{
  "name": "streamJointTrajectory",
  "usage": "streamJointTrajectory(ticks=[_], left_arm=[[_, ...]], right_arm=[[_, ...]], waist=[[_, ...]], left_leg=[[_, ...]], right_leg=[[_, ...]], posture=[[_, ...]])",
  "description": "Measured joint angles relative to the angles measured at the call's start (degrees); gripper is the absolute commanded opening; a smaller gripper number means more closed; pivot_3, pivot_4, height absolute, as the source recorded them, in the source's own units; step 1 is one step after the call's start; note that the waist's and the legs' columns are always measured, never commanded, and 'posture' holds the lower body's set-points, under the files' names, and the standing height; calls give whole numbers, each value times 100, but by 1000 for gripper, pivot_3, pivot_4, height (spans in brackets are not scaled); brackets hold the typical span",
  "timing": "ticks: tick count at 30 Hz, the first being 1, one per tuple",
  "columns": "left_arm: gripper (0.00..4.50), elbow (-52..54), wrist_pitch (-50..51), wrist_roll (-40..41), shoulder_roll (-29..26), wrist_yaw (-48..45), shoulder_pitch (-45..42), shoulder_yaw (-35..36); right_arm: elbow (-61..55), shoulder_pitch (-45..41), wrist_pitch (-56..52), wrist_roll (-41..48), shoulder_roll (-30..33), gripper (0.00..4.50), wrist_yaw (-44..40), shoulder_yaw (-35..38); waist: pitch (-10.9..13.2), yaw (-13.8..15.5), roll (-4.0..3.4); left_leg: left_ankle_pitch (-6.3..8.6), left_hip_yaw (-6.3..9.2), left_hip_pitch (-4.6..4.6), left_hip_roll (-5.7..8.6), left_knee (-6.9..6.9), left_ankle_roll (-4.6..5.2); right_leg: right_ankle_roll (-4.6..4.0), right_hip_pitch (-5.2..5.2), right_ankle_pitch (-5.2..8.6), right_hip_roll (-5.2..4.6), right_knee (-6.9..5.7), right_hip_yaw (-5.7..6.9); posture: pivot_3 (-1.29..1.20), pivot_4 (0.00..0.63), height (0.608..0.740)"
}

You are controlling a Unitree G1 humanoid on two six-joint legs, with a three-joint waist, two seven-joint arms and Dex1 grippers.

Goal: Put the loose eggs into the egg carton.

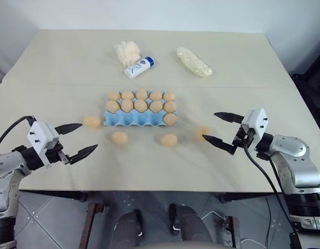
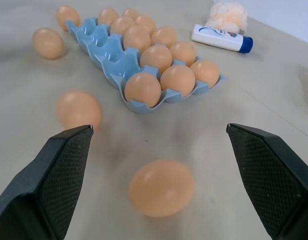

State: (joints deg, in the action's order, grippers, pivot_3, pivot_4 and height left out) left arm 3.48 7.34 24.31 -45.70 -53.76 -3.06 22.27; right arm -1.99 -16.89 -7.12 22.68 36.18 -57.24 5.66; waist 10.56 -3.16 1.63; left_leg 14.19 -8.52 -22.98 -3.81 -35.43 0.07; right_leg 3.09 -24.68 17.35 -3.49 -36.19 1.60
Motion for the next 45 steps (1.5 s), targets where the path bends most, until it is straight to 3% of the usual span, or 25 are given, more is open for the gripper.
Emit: streamJointTrajectory(ticks=[6,15,19,26,35,38,43,45], left_arm=[[4478,-1,150,101,62,-47,-140,-108],[4478,92,91,24,262,-795,-565,-1421],[4478,88,-37,-24,397,-893,-605,-1678],[4478,11,-194,-152,407,-832,-623,-1659],[4478,58,-173,-171,403,-753,-502,-1601],[4500,130,-144,-166,389,-718,-365,-1537],[4500,216,-98,-166,377,-648,-281,-1403],[4500,255,-97,-166,359,-599,-269,-1353]], right_arm=[[-66,54,-53,22,-2,4500,23,-4],[-135,857,-164,129,275,4500,-90,367],[18,865,-94,80,282,4500,-131,349],[460,154,-171,-139,-84,4500,-67,-173],[2232,-1098,373,-723,-825,4500,147,-602],[2708,-1201,779,-892,-947,3879,97,-701],[2850,-1196,973,-927,-982,2276,1,-736],[2802,-1173,984,-899,-981,2192,-13,-709]], waist=[[0,9,0],[0,87,0],[0,58,0],[0,3,0],[0,-4,0],[0,-5,0],[0,-5,0],[0,-5,-1]], left_leg=[[0,1,0,-1,-12,0],[5,-1,1,0,-57,9],[1,-1,7,0,-66,10],[-6,-2,17,2,-70,11],[-4,-2,15,0,-67,9],[-3,-3,14,0,-66,8],[-4,-3,15,0,-70,9],[-5,-3,16,1,-70,9]], right_leg=[[1,-1,-1,1,-17,2],[5,12,-4,2,-33,-5],[4,12,-6,2,-53,-8],[3,14,-6,1,-71,-14],[3,10,-6,1,-73,-11],[3,9,-6,1,-72,-10],[3,11,-6,0,-75,-11],[3,11,-6,-2,-78,-12]], posture=[[0,150,740],[0,150,740],[0,150,740],[0,150,740],[0,150,740],[0,150,740],[0,150,740],[0,150,740]])
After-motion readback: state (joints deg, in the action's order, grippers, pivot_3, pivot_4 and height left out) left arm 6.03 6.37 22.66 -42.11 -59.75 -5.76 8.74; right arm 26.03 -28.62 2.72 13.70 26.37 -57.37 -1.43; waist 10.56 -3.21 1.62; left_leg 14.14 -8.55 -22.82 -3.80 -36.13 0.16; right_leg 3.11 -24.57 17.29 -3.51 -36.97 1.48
